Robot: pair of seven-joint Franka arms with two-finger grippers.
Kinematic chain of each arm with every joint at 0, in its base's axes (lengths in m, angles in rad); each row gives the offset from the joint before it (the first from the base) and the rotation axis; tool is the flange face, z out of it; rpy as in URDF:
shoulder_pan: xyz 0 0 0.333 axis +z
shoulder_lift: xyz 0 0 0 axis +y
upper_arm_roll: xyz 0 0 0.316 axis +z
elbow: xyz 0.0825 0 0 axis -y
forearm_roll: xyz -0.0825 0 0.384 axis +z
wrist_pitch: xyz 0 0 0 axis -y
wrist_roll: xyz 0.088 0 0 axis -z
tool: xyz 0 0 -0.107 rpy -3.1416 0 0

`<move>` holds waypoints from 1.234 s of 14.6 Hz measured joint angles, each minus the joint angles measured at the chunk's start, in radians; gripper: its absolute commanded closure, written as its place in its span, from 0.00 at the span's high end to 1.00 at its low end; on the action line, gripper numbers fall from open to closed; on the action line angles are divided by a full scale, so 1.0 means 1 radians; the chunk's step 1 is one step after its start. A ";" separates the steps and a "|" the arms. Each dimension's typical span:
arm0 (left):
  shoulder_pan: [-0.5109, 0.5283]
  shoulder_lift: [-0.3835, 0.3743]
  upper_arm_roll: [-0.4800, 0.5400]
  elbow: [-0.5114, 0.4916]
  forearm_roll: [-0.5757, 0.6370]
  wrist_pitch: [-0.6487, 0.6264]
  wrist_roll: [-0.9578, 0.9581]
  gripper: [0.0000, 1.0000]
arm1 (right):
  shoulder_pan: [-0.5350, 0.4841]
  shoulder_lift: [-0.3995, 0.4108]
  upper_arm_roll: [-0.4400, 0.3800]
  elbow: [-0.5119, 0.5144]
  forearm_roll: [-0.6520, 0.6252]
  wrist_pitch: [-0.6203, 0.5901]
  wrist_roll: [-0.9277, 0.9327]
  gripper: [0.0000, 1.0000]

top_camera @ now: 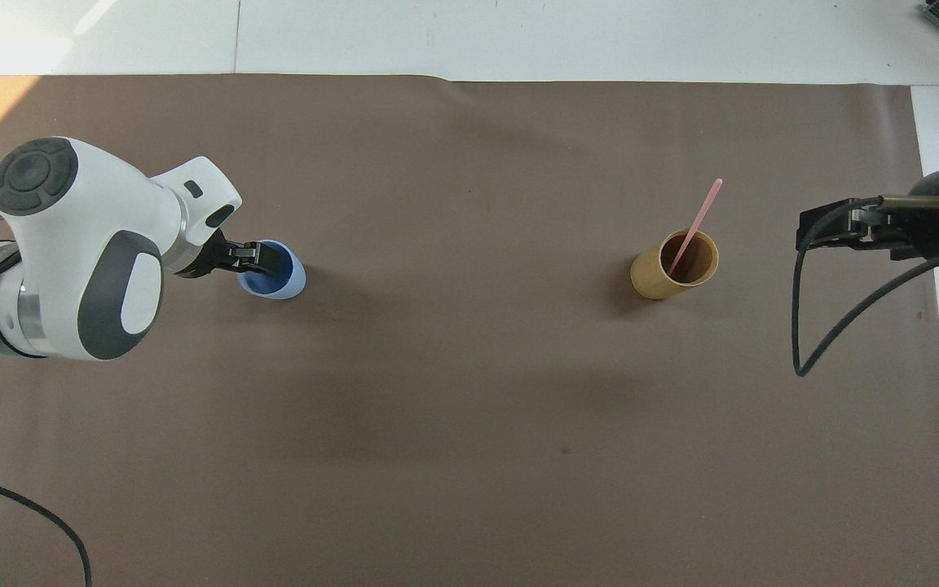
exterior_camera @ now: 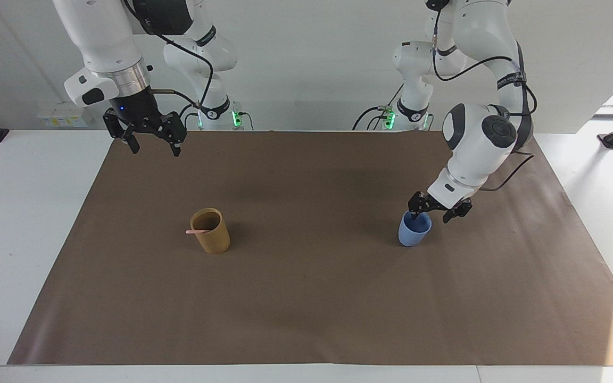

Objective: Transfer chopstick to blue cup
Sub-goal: 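Lower the left gripper onto the blue cup rim and grasp it, then slide the blue cup with the left gripper toward the tan cup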

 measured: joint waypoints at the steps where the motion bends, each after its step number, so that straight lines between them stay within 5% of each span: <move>1: 0.000 0.010 0.000 0.000 0.000 0.001 0.000 0.68 | 0.000 0.000 0.000 -0.001 0.000 0.000 0.000 1.00; 4: 0.000 0.032 0.000 0.000 0.000 0.005 0.000 0.00 | 0.000 0.000 0.000 -0.002 0.000 0.000 0.000 1.00; 14: -0.016 0.025 -0.008 0.051 0.004 -0.051 -0.020 0.00 | 0.000 0.000 0.000 -0.005 0.000 0.001 0.000 1.00; 18: -0.116 -0.004 -0.014 0.109 0.057 -0.149 -0.177 0.00 | 0.000 0.000 0.000 -0.005 0.003 0.012 0.000 1.00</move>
